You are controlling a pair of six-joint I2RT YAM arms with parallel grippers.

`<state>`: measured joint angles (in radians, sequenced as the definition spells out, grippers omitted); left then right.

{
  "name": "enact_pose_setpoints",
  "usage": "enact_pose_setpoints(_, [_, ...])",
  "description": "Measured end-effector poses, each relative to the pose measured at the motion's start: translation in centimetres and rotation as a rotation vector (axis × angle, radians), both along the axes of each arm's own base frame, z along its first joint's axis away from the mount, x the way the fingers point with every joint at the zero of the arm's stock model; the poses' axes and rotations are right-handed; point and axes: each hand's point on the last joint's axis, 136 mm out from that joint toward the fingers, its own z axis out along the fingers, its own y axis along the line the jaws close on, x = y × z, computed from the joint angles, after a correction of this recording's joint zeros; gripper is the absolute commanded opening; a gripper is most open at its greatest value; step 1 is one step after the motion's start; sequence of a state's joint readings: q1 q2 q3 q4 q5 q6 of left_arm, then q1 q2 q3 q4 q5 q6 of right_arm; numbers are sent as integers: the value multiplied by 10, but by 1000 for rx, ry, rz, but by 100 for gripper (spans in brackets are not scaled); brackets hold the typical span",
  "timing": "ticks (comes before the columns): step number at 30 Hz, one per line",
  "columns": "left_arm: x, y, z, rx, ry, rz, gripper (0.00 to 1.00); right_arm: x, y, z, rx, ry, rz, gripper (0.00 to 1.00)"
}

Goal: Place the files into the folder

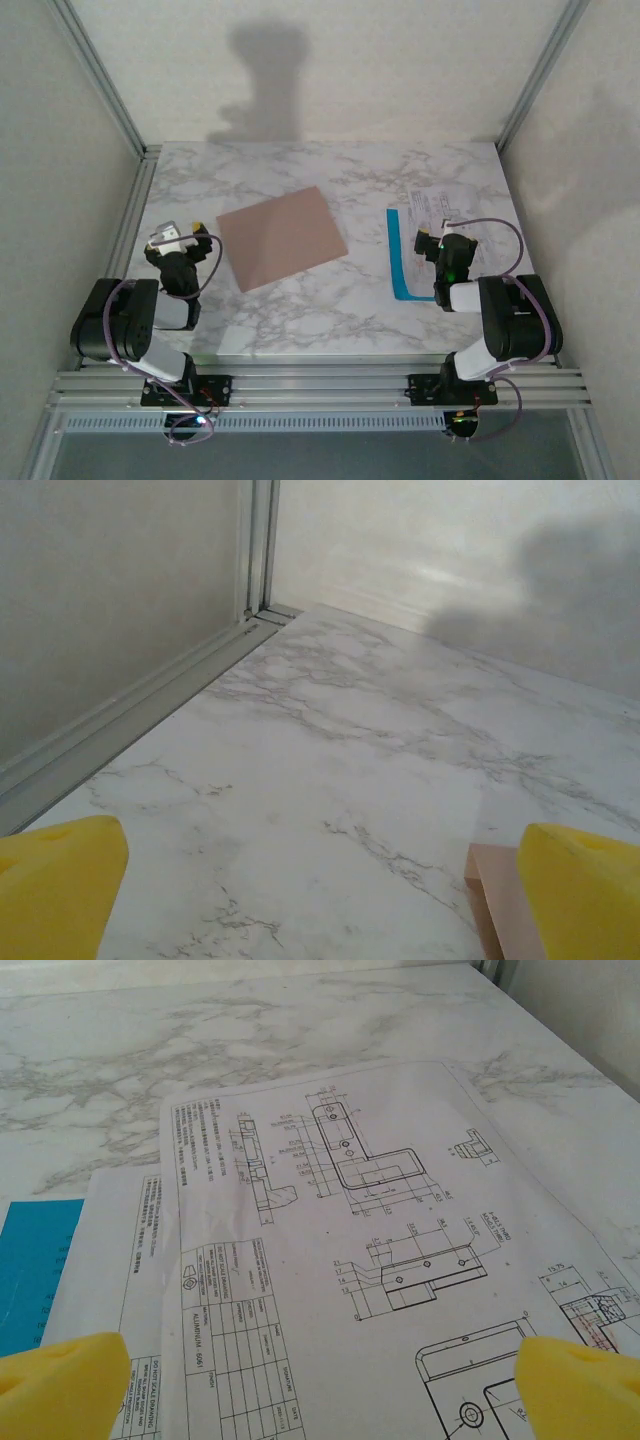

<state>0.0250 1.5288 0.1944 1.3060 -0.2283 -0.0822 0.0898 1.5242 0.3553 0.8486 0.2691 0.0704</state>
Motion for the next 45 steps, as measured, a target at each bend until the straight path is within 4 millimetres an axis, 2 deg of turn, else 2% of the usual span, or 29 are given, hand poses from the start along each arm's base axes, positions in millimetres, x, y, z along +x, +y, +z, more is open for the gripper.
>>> enact_pose_setpoints(26, [-1,-1,0,2,9,5,99,0,-1,0,-7,2,-8,99])
enact_pose_setpoints(29, [4,-6,17,15,7,20,99,-2,7,5,-37,-13,3,99])
enact_pose_setpoints(31, [8,-10,46,15,-55,29,99,-6,13,14,-55,-10,8,99])
enact_pose_setpoints(32, [10,-11,65,14,-95,37,99,-7,14,25,-64,-12,6,99])
enact_pose_setpoints(34, [15,-10,104,6,-168,58,99,-3,13,67,-68,-82,-11,99])
enact_pose_setpoints(38, [35,-4,190,-138,-304,102,100,3,8,205,40,-278,-89,99])
enact_pose_setpoints(39, [45,-1,211,-193,-292,105,100,2,5,246,123,-295,-128,99])
enact_pose_setpoints(41, [66,7,255,-289,-315,75,100,-3,-5,315,274,-347,-188,99])
enact_pose_setpoints(42, [77,13,273,-338,-325,48,99,-7,-7,338,336,-363,-185,99])
enact_pose_setpoints(43, [88,19,276,-371,-305,34,96,-11,-6,347,376,-358,-179,97])
enact_pose_setpoints(44, [106,24,273,-411,-255,21,90,-15,-1,347,413,-329,-173,94])
enact_pose_setpoints(45, [123,26,268,-436,-207,6,86,-17,12,336,441,-272,-147,89])
